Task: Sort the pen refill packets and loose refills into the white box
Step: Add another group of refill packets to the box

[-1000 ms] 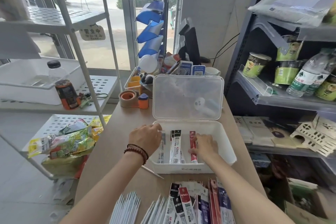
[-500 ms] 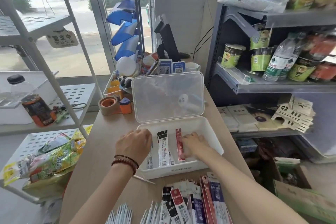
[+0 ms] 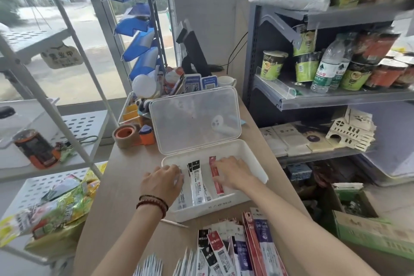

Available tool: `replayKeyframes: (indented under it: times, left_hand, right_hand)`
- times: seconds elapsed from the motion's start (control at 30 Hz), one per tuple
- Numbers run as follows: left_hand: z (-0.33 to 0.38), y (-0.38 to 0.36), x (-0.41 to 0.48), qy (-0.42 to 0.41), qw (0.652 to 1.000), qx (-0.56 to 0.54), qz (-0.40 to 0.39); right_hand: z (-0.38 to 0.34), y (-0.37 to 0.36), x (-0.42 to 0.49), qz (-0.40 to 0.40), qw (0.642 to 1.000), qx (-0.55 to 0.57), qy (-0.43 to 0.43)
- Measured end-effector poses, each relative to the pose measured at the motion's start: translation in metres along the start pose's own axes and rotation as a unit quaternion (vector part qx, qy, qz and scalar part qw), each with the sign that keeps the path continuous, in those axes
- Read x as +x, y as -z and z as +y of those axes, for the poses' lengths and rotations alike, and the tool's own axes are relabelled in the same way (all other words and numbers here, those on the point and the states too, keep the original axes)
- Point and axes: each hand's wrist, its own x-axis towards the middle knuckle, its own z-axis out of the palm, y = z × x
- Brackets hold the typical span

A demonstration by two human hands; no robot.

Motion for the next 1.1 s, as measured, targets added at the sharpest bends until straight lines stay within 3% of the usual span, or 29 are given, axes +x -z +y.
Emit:
replayKeyframes:
  times: [0.2, 0.27, 0.37, 0.6, 1.1]
  left_hand:
    - [0.005, 0.003, -0.022, -0.052, 0.996, -0.031, 0.067]
    - [0.010, 0.004, -0.045, -0.065, 0.992, -0.045, 0.098]
    - [0.018, -0.003, -0.090, -0.049, 0.989, -0.112, 0.082]
    - [0.035, -0.027, -0.192, 0.019, 0.980, -0.184, -0.071]
    - [0.064, -0.033, -0.187, 0.045, 0.978, -0.010, -0.202]
  right_hand:
    - [-0.013, 0.022, -0.072, 0.172, 0.981, 0.087, 0.023]
    - [-0.016, 0.011, -0.103, 0.190, 0.972, 0.135, 0.025]
    - [-0.023, -0.020, -0.150, 0.164, 0.973, 0.164, -0.001]
    - [-0.017, -0.071, -0.234, 0.092, 0.965, 0.192, -0.156]
    - [-0.020, -0.078, -0.245, 0.049, 0.952, 0.210, -0.215]
